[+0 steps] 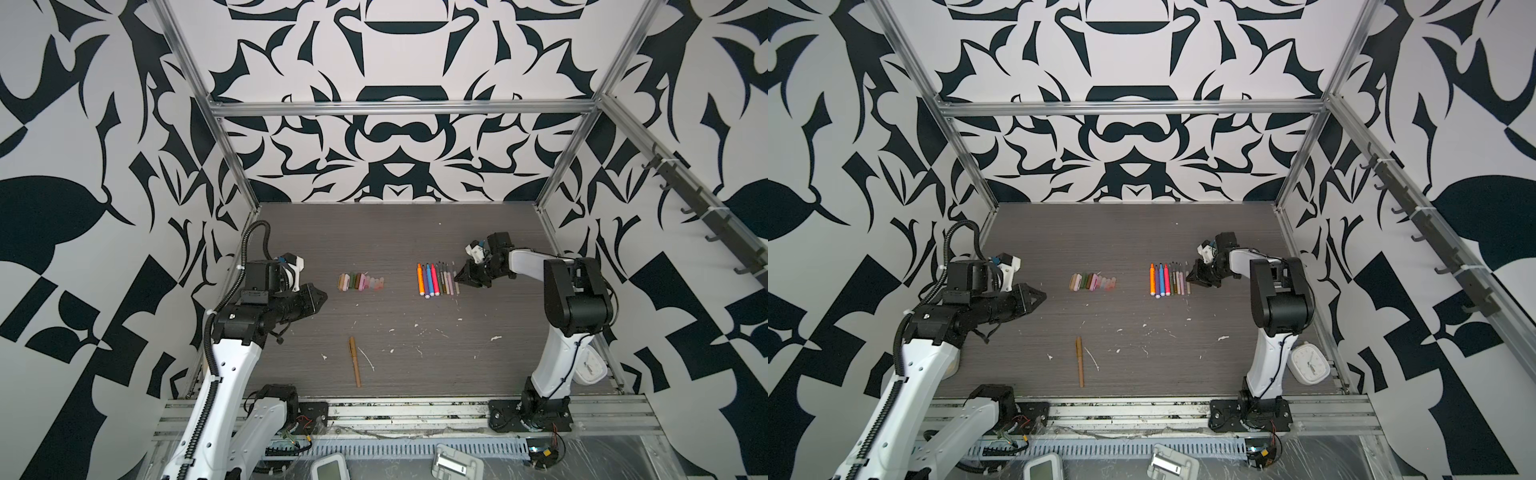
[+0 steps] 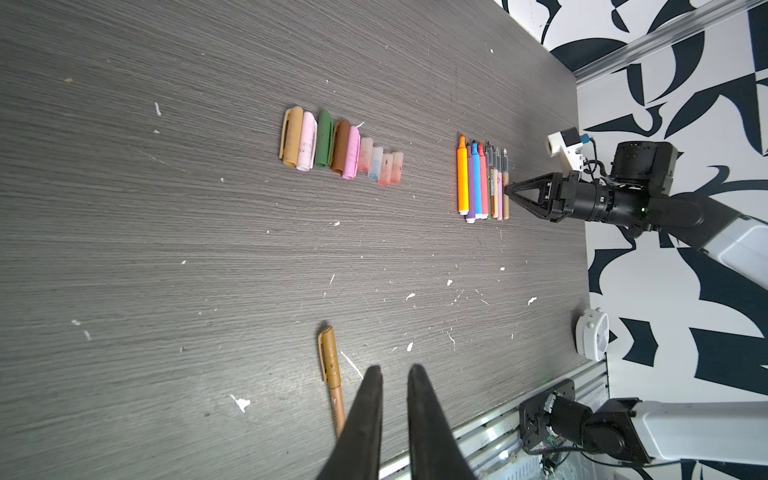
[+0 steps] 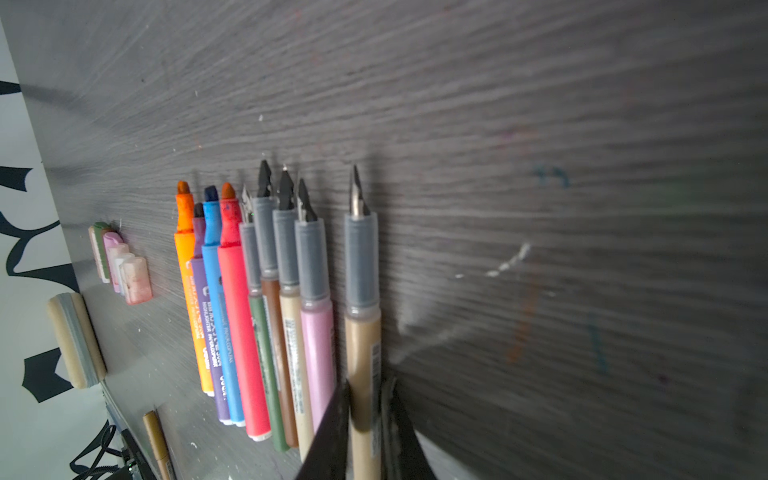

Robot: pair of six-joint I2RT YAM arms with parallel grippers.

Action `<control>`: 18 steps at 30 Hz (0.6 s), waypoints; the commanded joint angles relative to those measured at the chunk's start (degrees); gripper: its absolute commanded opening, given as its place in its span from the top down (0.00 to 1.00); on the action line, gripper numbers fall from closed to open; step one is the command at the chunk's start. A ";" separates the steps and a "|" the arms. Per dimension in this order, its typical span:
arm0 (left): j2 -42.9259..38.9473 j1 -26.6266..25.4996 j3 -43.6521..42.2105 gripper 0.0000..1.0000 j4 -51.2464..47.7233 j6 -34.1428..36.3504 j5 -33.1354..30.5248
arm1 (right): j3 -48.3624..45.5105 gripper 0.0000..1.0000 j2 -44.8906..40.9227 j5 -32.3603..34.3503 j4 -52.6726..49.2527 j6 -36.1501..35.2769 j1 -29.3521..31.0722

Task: Open the pen caps
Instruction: 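Lower the tan pen beside the grey-tipped pens and open the right gripper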

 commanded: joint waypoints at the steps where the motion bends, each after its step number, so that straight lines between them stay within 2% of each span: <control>1: -0.15 -0.09 -0.52 0.84 -0.58 0.08 0.24 | 0.51 0.83 0.88 -1.89 -0.36 0.28 0.30; 18: 0.02 -0.09 -0.58 0.85 -0.58 -0.01 0.08 | 0.23 0.80 0.73 -4.49 0.90 0.44 0.42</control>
